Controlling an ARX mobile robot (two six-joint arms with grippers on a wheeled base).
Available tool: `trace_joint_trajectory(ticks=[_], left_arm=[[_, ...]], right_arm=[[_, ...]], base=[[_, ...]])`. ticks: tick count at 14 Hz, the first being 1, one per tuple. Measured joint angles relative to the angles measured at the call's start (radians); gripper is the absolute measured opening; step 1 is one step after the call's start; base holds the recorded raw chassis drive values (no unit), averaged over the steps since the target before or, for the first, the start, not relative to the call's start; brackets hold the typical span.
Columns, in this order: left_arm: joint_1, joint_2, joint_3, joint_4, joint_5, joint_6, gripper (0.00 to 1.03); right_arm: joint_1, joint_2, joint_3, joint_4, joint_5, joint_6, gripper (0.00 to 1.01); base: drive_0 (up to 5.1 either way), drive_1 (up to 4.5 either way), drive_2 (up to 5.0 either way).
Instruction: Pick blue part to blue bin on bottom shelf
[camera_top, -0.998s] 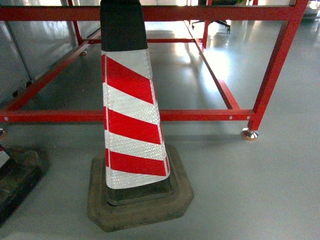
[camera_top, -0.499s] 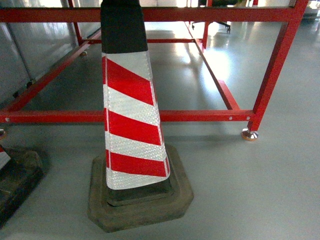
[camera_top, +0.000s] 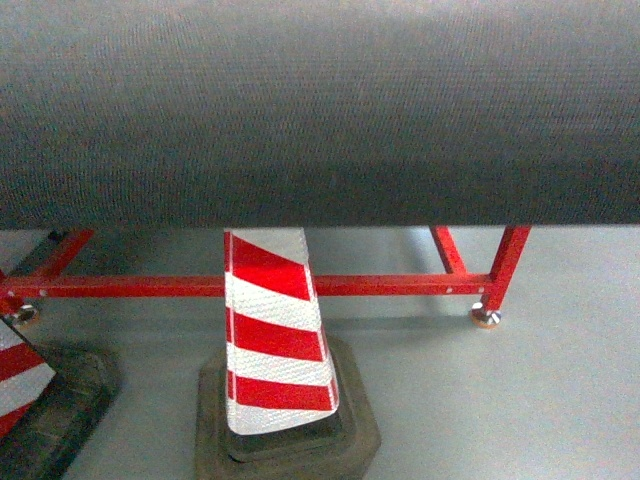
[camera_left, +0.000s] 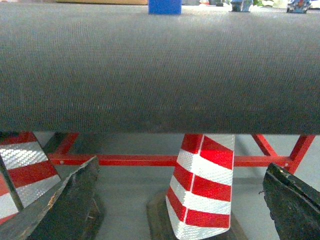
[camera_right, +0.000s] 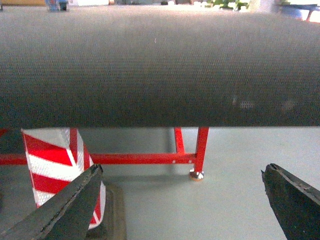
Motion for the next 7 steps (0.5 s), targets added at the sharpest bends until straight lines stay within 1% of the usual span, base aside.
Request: trace_joint_trajectory(ticks=[7], left_arm=[[0.000, 0.000, 0.000, 0.000, 0.000, 0.000, 0.98]], right_arm=[[0.000, 0.000, 0.000, -0.002, -0.002, -0.001, 0.98]], base=[[0.0, 0.00, 0.0]])
